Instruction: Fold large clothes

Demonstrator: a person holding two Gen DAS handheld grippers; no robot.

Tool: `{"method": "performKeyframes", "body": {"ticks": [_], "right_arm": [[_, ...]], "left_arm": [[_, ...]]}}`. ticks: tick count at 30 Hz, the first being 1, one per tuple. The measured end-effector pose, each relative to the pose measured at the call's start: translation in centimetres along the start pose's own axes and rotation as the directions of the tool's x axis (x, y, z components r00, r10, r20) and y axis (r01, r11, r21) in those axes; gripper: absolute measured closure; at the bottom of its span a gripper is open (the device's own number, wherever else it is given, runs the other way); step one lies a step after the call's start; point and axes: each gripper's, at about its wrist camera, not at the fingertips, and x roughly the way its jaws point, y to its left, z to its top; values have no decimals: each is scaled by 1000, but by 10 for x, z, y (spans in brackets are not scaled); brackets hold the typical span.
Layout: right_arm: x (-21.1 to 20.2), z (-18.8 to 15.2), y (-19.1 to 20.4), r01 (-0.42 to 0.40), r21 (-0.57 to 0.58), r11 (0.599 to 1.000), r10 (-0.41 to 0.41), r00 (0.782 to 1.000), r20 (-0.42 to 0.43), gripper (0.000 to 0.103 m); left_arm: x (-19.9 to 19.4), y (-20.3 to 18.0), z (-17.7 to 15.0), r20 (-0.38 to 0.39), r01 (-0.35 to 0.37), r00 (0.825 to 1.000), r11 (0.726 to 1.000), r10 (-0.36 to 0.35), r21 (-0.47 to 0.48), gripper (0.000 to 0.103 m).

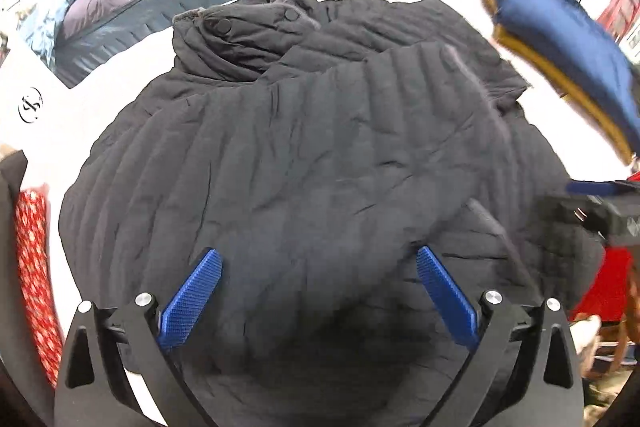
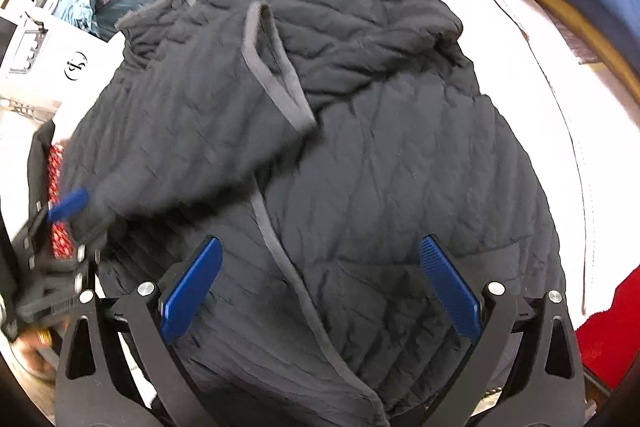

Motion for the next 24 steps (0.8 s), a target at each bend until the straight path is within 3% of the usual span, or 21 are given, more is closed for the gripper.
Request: {"method": "performKeyframes", "body": {"ticks": [6, 13, 15, 17, 19, 22, 24], "right_arm": [[-4, 22, 16, -26, -27, 999, 27, 999, 34, 5], [7, 51, 30, -18, -61, 998, 21, 998, 53, 8], [25, 59, 31, 24, -67, 997, -22, 999, 26, 25], [43, 64, 32, -5, -68, 998, 2, 999, -38, 65], [51, 65, 37, 3, -87, 996, -9, 998, -66, 81], [37, 67, 54, 42, -174, 984, -42, 999, 5, 91], [8, 71, 70, 94, -255, 962, -54, 986, 157, 94]], "left_arm": [[-6, 17, -33, -14, 10, 1000, 994, -12, -106, 7], [-15, 67, -68, -49, -7, 999, 961, -7, -278, 7], [-19, 84, -73, -52, -23, 999, 945, 6, -326, 7], [-25, 96, -76, -43, -37, 999, 932, 23, -362, 7], [-28, 106, -79, -42, -54, 998, 924, 41, -380, 7], [-31, 125, -87, -60, -113, 994, 899, 96, -423, 7], [-36, 140, -93, -56, -108, 994, 867, 92, -486, 7]]}}
